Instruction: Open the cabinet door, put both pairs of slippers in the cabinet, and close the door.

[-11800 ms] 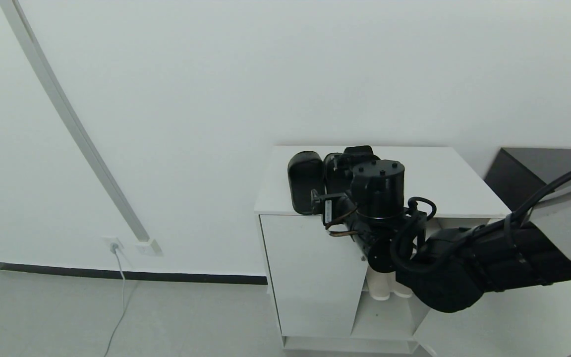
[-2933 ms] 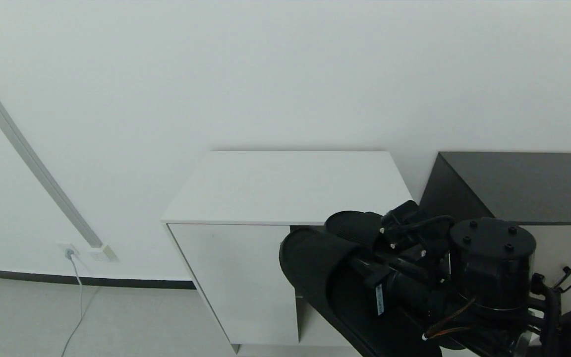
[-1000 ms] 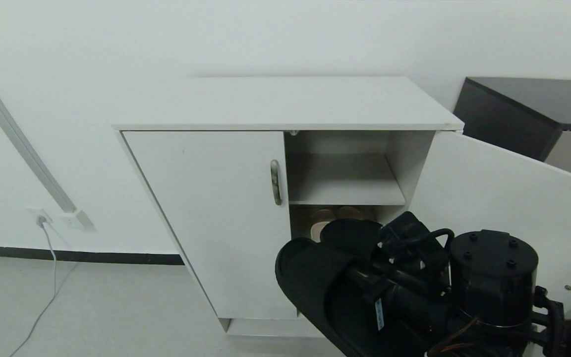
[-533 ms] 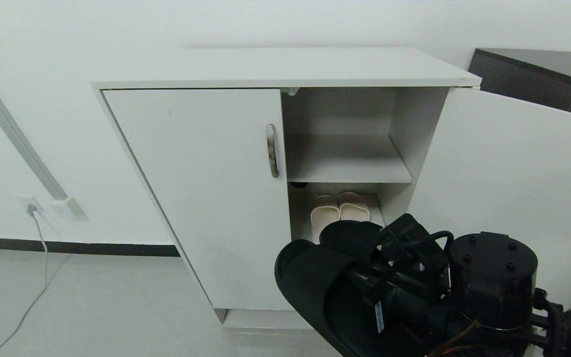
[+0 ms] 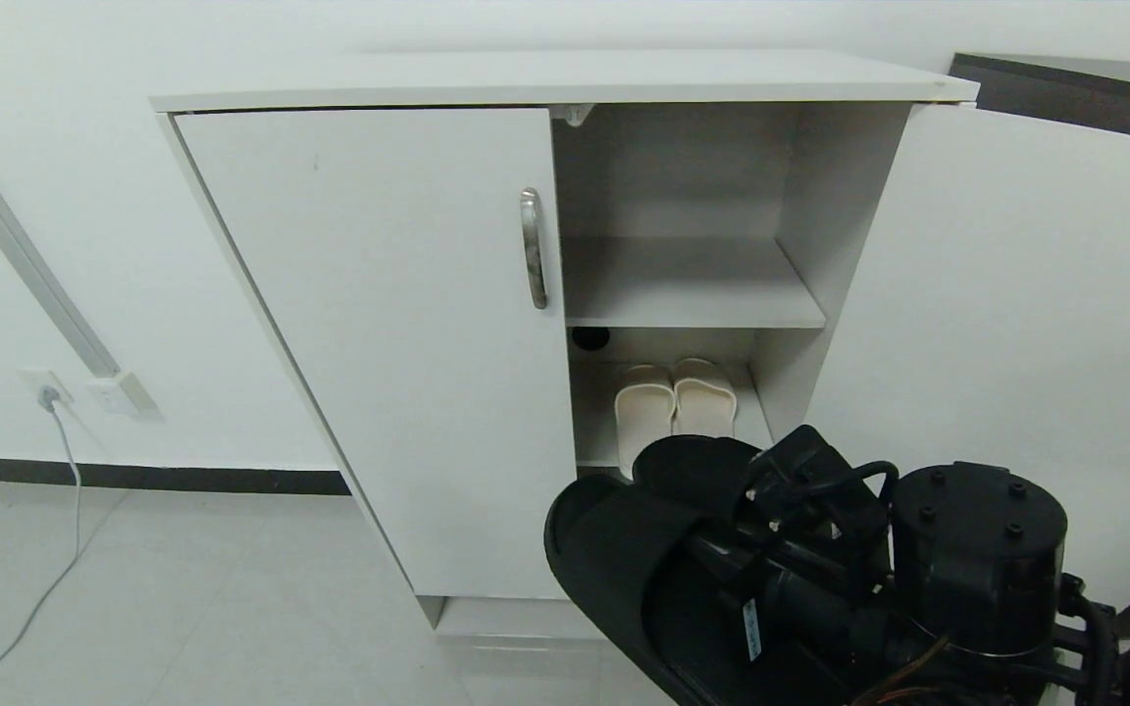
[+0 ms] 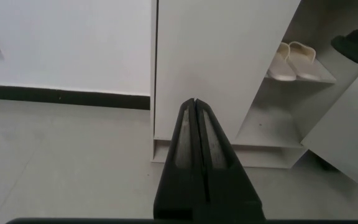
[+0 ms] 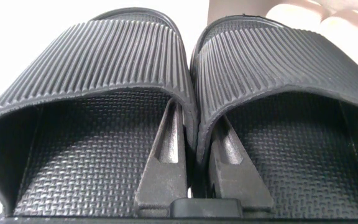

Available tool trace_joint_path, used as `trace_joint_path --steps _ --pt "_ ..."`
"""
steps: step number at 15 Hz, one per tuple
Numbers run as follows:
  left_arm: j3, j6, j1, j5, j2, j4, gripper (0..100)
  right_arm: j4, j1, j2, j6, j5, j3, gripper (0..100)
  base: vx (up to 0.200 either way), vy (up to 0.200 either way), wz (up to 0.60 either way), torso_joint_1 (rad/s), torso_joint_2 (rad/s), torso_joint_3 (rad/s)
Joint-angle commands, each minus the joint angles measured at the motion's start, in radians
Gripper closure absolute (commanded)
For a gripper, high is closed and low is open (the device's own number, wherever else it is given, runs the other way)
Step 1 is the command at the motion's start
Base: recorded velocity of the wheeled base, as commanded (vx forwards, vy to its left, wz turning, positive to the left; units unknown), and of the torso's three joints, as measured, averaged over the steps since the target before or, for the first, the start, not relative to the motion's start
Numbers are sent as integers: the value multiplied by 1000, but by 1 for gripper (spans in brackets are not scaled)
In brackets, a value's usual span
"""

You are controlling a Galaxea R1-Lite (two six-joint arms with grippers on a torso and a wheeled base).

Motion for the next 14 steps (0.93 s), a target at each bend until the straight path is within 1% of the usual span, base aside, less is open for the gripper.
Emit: trace_joint_path --steps 1,12,14 --pt "0 -1 0 0 0 0 100 0 1 4 0 0 1 100 0 0 0 0 0 0" --pt "2 -1 0 0 0 0 100 -2 4 25 0 6 -6 100 0 0 0 0 0 0" --pt "0 -1 0 0 0 0 100 -31 2 48 0 5 -10 100 0 0 0 0 0 0"
